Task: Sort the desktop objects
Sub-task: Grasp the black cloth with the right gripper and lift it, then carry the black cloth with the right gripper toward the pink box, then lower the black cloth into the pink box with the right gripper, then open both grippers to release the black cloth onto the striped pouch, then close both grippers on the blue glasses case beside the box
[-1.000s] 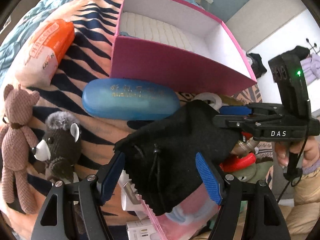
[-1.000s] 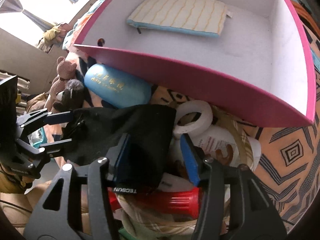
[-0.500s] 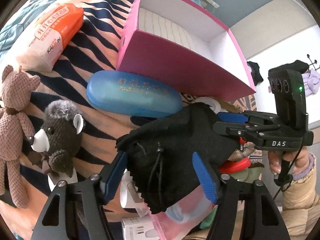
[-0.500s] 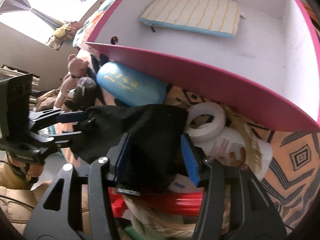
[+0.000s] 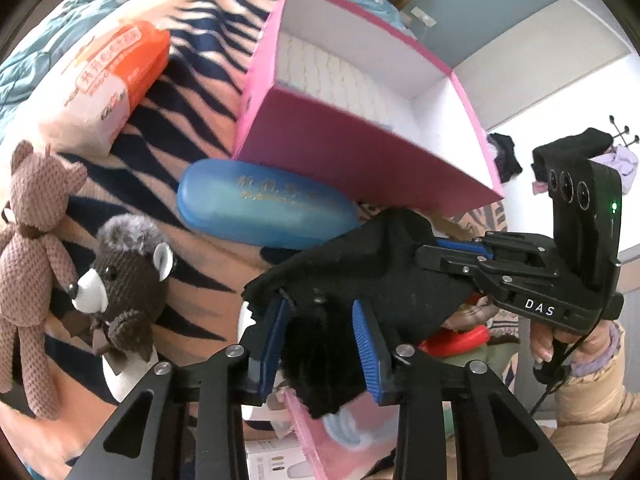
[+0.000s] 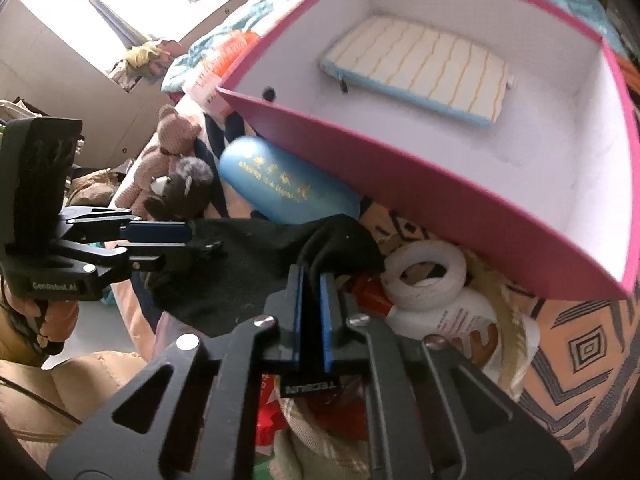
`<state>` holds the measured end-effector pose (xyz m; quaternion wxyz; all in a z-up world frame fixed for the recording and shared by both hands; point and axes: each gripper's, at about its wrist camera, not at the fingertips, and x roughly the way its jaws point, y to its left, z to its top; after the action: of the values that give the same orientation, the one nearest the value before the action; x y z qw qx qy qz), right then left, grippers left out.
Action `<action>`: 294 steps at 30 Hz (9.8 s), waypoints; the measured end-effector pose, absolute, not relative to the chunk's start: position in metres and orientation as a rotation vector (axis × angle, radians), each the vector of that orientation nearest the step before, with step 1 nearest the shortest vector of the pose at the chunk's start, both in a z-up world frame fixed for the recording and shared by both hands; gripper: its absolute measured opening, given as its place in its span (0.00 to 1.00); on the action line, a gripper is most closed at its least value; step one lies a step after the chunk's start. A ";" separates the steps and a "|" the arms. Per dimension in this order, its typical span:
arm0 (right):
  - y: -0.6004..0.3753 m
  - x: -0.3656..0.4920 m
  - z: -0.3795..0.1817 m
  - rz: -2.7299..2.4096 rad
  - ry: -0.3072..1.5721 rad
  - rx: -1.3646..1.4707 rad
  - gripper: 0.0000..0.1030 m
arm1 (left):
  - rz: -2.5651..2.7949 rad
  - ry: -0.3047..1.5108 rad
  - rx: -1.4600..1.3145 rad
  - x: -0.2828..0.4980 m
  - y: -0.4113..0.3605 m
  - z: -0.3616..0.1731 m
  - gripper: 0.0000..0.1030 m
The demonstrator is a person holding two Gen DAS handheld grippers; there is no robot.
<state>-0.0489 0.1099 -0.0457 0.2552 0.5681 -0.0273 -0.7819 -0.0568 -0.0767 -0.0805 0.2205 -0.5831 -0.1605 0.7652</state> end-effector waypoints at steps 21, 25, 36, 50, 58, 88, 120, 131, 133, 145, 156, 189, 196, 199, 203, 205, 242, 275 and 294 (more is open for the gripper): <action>0.157 -0.023 -0.017 -2.290 -0.244 1.417 0.08 | 1.933 -0.364 -1.692 -0.087 -0.022 -0.101 0.77; 0.165 -0.021 -0.022 -2.288 -0.289 1.434 0.08 | 1.861 -0.355 -1.703 -0.096 -0.009 -0.108 0.78; 0.175 -0.016 -0.032 -2.284 -0.358 1.451 0.08 | 1.789 -0.443 -1.710 -0.107 -0.001 -0.123 0.49; 0.162 -0.012 -0.006 -2.345 -0.256 1.341 0.08 | 2.023 -0.376 -1.488 -0.102 -0.002 -0.059 0.13; 0.160 -0.009 0.021 -2.400 -0.226 1.233 0.08 | 2.095 -0.374 -1.370 -0.110 -0.011 -0.025 0.13; 0.151 -0.067 0.071 -2.459 -0.164 1.044 0.08 | 2.293 -0.218 -1.217 -0.160 -0.018 0.033 0.13; 0.144 -0.146 0.051 -2.433 -0.154 1.093 0.08 | 2.377 -0.106 -1.240 -0.232 -0.010 0.022 0.13; 0.145 -0.172 0.039 -2.424 -0.165 1.125 0.08 | 2.394 -0.063 -1.262 -0.252 -0.005 0.013 0.13; 0.146 -0.176 0.037 -2.422 -0.170 1.134 0.08 | 2.397 -0.060 -1.267 -0.256 -0.005 0.011 0.13; 0.146 -0.193 0.024 -2.424 -0.161 1.161 0.08 | 2.422 -0.028 -1.297 -0.268 0.001 0.000 0.13; 0.148 -0.211 0.009 -2.418 -0.179 1.214 0.08 | 2.441 -0.001 -1.331 -0.284 0.006 -0.012 0.13; 0.143 -0.251 -0.043 -2.352 -0.141 1.474 0.11 | 2.450 0.105 -1.431 -0.311 0.021 -0.048 0.13; 0.145 -0.255 -0.051 -2.333 -0.146 1.533 0.14 | 2.448 0.071 -1.442 -0.309 0.017 -0.049 0.13; 0.146 -0.255 -0.055 -2.327 -0.132 1.578 0.25 | 2.441 0.061 -1.446 -0.309 0.015 -0.050 0.13; 0.152 -0.256 -0.062 -2.322 -0.124 1.633 0.31 | 2.442 0.029 -1.448 -0.305 0.009 -0.049 0.14; 0.155 -0.256 -0.066 -2.317 -0.118 1.660 0.38 | 2.438 0.017 -1.447 -0.302 0.007 -0.049 0.16; 0.147 -0.100 0.020 -2.352 -0.271 1.288 0.48 | 2.588 -0.294 -1.274 -0.170 -0.088 -0.009 0.80; 0.088 -0.081 -0.079 -2.176 -0.403 1.688 0.52 | 2.335 -0.283 -1.589 -0.129 -0.084 -0.101 0.80; 0.098 -0.093 -0.088 -2.176 -0.496 1.734 0.68 | 2.252 -0.270 -1.659 -0.136 -0.081 -0.118 0.80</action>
<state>-0.0927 0.0982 -0.0876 0.1572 0.6059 -0.1733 -0.7604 -0.1363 -0.0812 -0.1181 0.1648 -0.5824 -0.0948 0.7904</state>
